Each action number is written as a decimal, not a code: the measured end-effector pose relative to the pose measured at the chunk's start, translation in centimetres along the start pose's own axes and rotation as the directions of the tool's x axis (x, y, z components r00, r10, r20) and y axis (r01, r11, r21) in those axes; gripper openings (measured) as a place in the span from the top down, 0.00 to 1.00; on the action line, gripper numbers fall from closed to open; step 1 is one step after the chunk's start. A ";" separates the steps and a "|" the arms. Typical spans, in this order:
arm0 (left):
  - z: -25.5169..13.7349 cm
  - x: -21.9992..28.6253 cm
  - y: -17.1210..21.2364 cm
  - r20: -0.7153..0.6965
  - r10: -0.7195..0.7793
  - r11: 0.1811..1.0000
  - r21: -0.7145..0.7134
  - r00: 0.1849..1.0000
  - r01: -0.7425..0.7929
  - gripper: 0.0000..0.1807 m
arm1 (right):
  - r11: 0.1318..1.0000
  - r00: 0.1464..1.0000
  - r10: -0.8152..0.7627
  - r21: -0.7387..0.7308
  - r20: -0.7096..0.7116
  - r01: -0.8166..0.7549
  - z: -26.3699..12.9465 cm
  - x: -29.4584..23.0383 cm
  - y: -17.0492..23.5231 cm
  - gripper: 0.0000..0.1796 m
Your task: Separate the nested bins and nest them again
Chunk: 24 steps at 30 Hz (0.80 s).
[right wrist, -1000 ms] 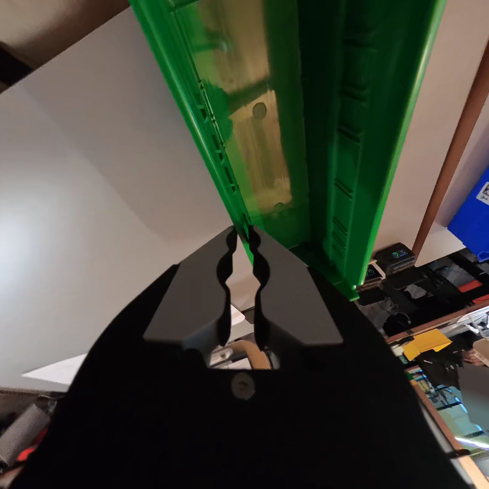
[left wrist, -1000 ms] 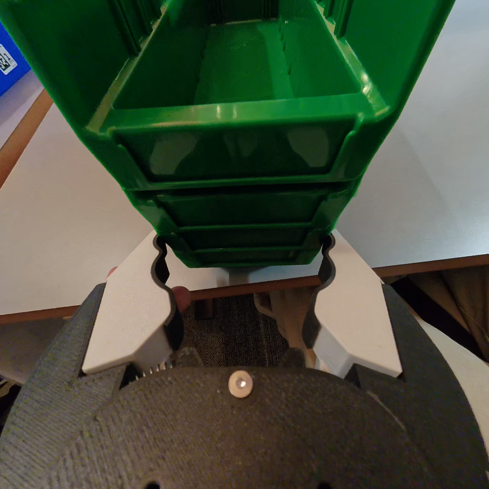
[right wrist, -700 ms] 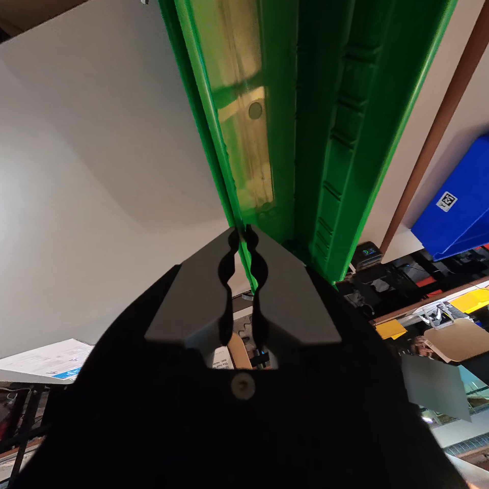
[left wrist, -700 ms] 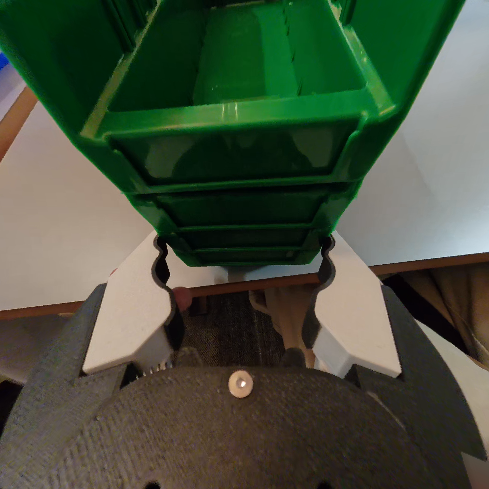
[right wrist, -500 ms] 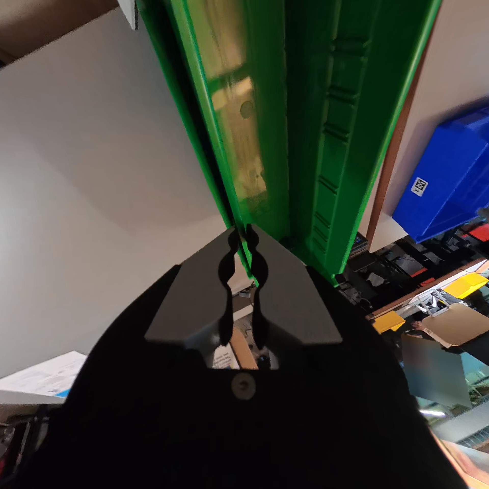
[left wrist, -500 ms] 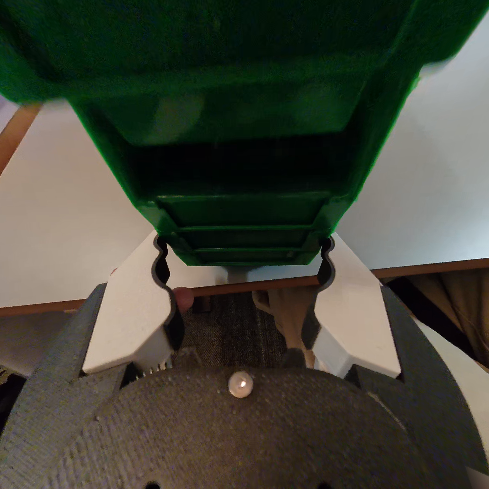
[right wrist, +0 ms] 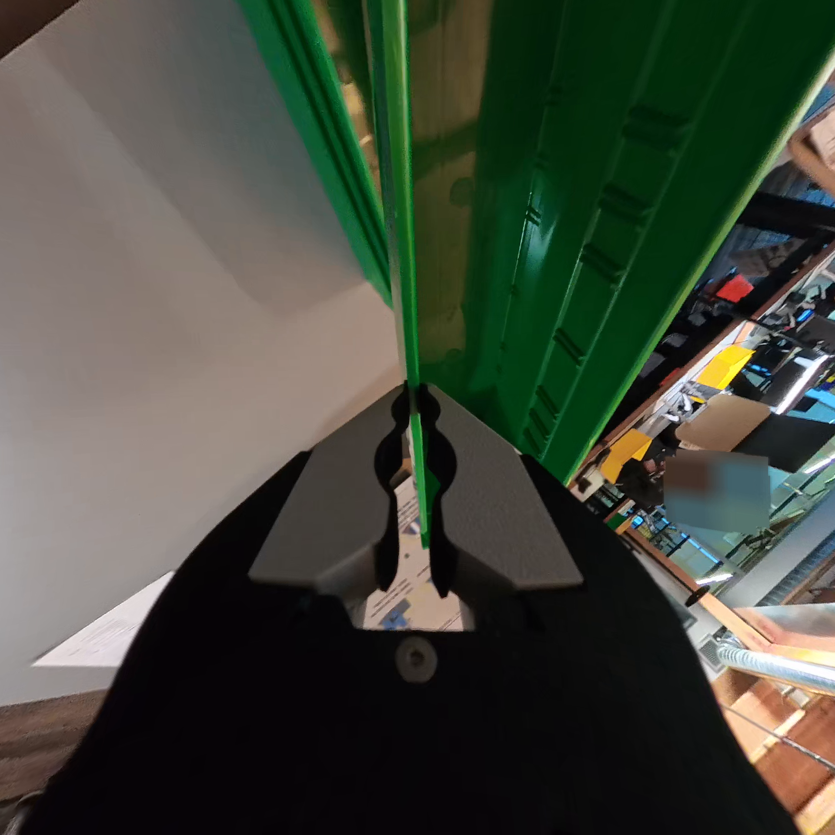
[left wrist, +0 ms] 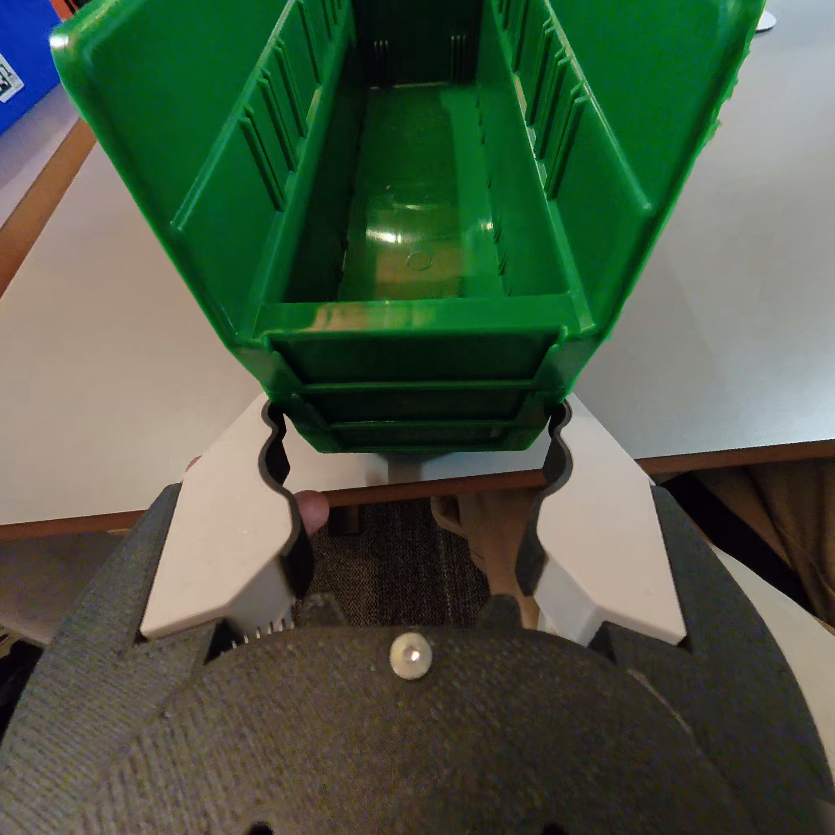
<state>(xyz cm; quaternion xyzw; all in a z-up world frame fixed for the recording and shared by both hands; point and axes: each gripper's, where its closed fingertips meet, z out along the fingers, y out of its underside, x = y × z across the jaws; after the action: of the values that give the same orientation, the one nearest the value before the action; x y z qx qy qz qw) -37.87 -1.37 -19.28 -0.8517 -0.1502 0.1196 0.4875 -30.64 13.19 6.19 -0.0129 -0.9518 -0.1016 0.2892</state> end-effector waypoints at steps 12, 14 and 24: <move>0.0 0.0 0.2 0.001 -0.008 1.000 0.003 1.000 0.008 0.36 | 0.986 0.990 0.060 -0.161 0.124 -0.040 1.1 -17.1 8.0 0.99; 0.0 0.0 0.2 0.002 -0.009 1.000 0.002 1.000 0.009 0.36 | 0.982 0.989 0.050 -0.188 0.138 -0.023 1.8 -20.2 9.6 0.99; 0.3 0.3 0.0 0.015 -0.005 1.000 0.006 1.000 0.005 0.36 | 0.953 0.958 0.192 -0.275 0.214 -0.129 4.3 -35.0 16.1 0.97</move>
<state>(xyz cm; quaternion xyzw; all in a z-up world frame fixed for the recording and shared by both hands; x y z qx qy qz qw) -37.70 -1.01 -19.43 -0.8490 -0.1557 0.1253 0.4891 -2.52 30.98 -13.68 -0.1403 -0.9539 -0.1985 0.1758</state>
